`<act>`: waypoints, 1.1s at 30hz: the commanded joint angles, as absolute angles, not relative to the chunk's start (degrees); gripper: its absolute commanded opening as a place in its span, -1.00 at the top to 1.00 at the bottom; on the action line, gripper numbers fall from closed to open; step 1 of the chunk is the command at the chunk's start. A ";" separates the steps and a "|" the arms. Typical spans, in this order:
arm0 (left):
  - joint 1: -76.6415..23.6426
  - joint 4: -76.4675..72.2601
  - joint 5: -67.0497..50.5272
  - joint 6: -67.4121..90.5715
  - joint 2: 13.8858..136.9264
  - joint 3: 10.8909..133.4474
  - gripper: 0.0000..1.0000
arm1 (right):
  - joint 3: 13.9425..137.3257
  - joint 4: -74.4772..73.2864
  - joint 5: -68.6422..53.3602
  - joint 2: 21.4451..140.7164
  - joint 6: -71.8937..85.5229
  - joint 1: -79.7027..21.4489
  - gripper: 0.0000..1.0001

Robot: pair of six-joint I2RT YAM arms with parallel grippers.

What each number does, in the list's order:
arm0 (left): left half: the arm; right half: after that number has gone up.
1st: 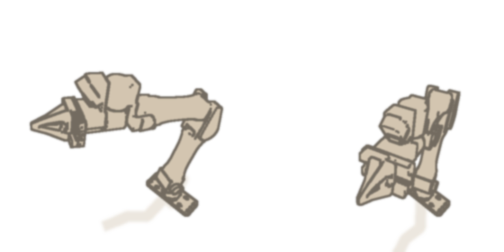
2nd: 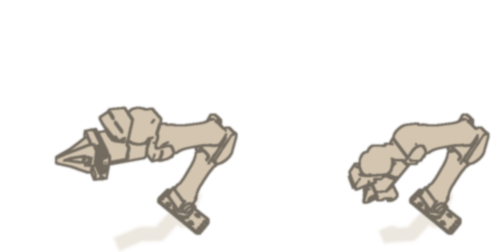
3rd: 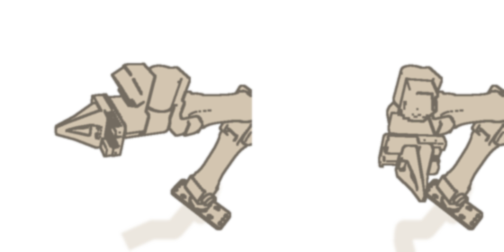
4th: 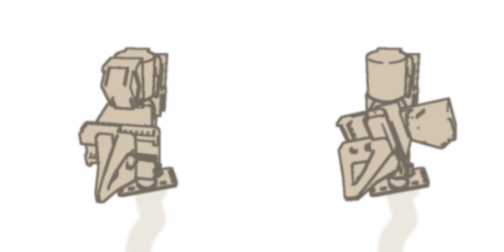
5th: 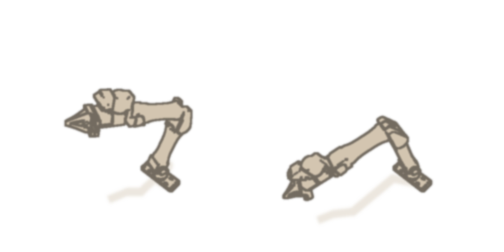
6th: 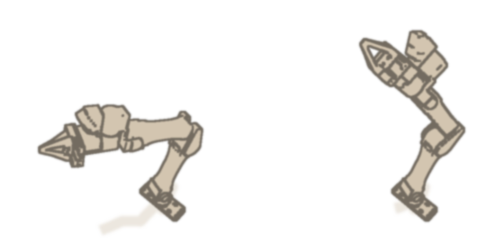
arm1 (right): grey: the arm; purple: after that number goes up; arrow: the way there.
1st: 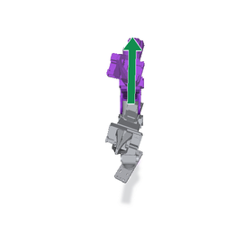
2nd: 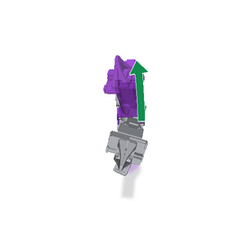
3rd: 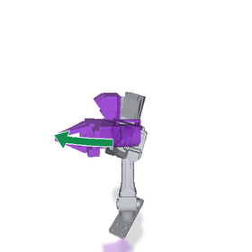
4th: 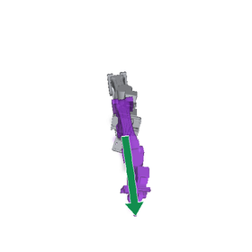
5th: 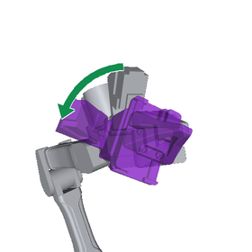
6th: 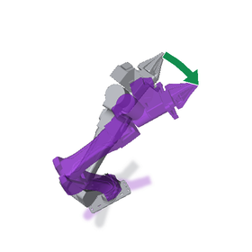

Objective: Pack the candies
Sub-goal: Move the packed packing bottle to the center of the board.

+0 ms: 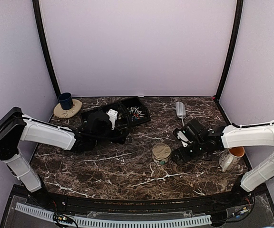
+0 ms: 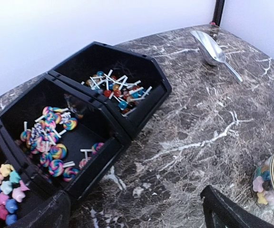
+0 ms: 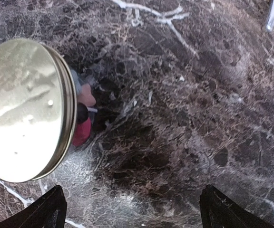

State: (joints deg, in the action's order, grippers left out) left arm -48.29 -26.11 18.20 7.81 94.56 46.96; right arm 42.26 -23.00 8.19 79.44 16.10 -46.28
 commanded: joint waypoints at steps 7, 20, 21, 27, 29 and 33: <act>-48.96 -9.39 30.23 10.77 78.87 50.71 -0.98 | 40.44 -14.95 10.18 84.02 22.81 -48.80 -0.96; -48.96 0.15 35.97 13.08 70.01 50.34 -0.98 | 57.27 -10.94 13.44 103.08 15.53 -48.42 -0.96; -48.96 0.93 36.47 13.25 69.78 50.58 -0.98 | 59.13 -11.21 13.44 104.39 14.99 -48.27 -0.96; -48.96 6.79 37.12 13.29 69.81 52.71 -0.98 | 61.73 -13.82 13.65 101.98 14.49 -46.88 -0.96; -48.96 7.77 36.71 13.35 69.64 52.55 -0.98 | 60.07 -14.61 13.45 98.19 15.45 -45.38 -0.96; -48.91 8.82 35.70 13.98 68.35 51.86 -0.98 | 59.56 -19.95 16.01 89.86 18.44 -41.37 -0.96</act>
State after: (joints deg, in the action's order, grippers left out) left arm -48.75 5.48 35.75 12.78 70.48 51.29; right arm 59.81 -15.99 13.04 98.17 16.01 -45.01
